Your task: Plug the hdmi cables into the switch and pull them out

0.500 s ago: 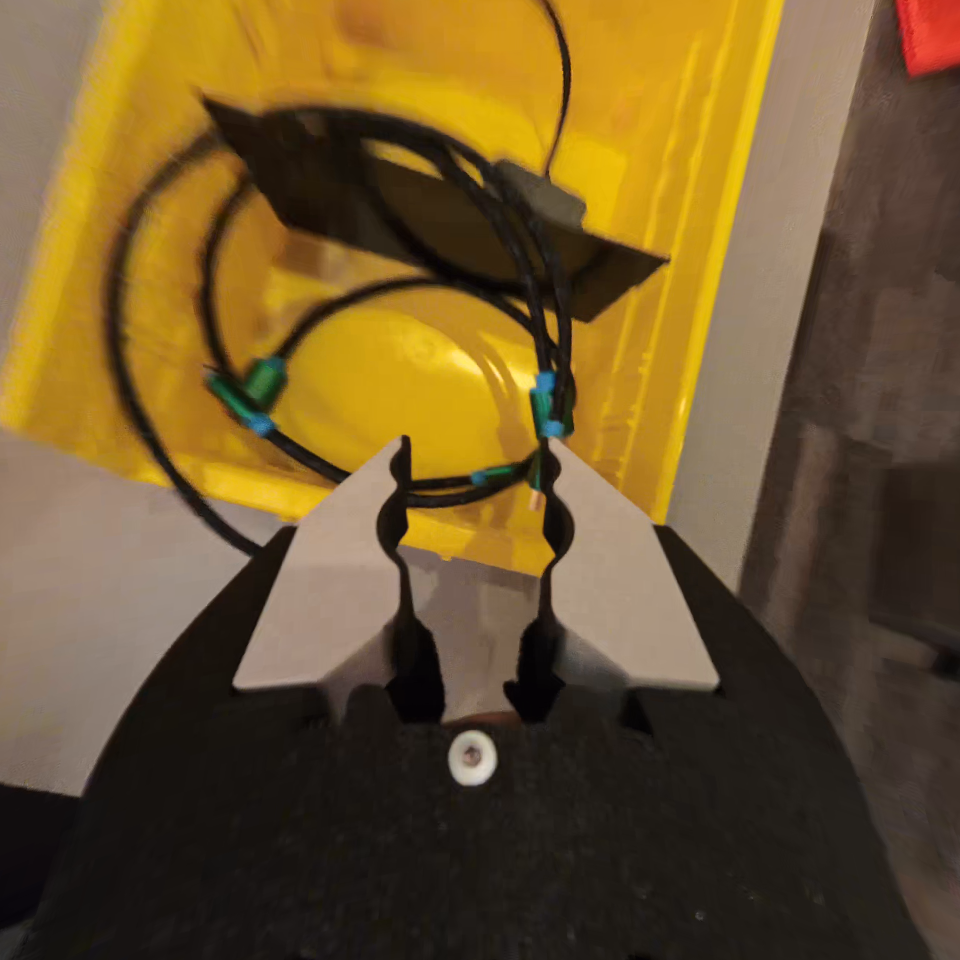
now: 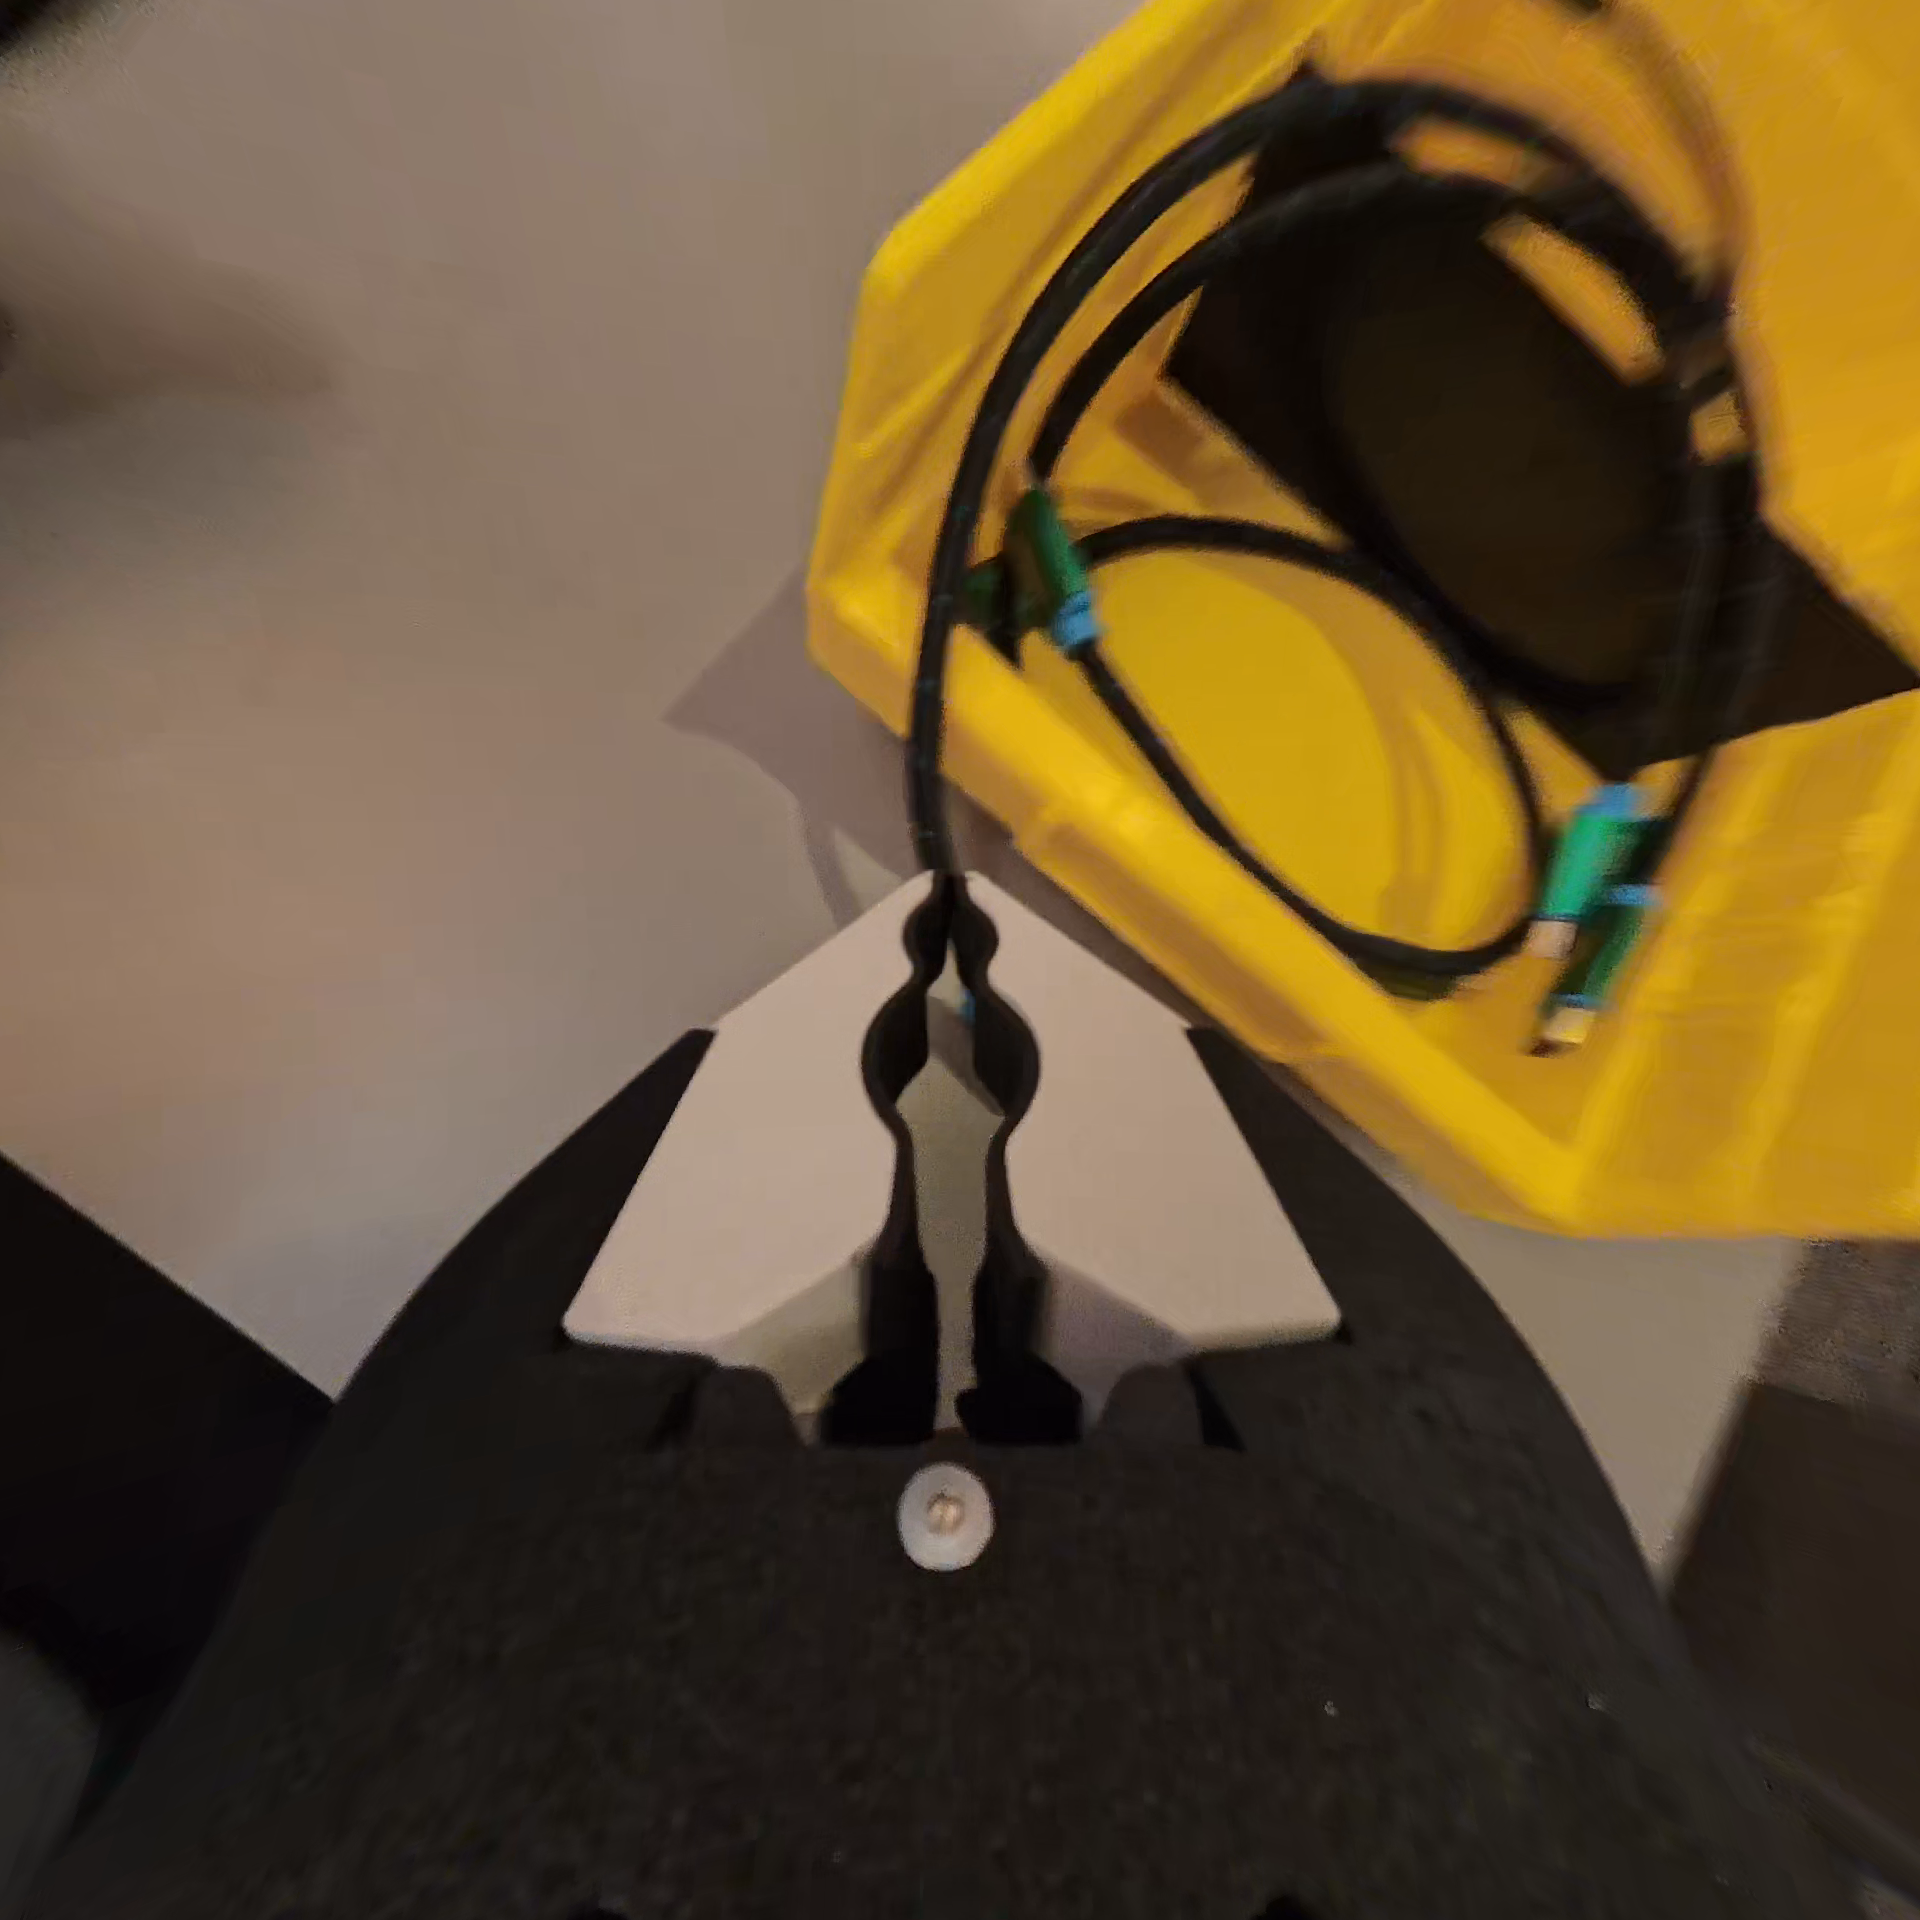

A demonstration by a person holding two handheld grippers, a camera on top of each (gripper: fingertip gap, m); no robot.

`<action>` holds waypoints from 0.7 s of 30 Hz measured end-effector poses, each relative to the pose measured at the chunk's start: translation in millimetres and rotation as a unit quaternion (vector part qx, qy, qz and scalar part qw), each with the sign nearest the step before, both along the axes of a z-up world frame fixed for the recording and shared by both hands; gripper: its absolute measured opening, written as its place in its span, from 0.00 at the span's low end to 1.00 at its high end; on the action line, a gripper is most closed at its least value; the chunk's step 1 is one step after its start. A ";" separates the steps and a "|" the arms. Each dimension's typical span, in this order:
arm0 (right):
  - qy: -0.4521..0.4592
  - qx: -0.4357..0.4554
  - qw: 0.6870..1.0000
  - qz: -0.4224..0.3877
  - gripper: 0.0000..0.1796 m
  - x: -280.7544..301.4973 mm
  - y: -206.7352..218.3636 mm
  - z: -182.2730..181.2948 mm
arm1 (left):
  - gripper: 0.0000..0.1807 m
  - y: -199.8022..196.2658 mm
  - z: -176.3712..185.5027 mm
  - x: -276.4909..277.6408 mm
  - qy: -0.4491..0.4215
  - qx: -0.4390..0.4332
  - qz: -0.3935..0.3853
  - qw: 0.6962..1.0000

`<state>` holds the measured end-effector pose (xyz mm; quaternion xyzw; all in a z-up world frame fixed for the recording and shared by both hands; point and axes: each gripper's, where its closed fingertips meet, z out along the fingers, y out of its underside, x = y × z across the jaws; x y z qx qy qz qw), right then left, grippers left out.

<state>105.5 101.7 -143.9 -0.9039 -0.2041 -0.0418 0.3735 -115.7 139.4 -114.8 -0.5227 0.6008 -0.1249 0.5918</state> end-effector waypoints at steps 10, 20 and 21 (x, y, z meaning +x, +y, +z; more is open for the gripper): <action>0.015 -0.046 0.998 0.049 0.28 -19.7 20.8 11.0 | 0.13 -3.3 -1.9 2.5 0.007 0.003 -0.007 1.000; -0.187 0.018 0.979 0.083 0.03 35.5 17.4 50.5 | 0.12 -3.8 -2.6 1.7 0.007 0.000 -0.009 1.000; -0.194 0.010 0.975 0.108 0.03 40.4 15.5 61.2 | 0.12 -4.0 -2.8 2.1 0.008 0.001 -0.010 1.000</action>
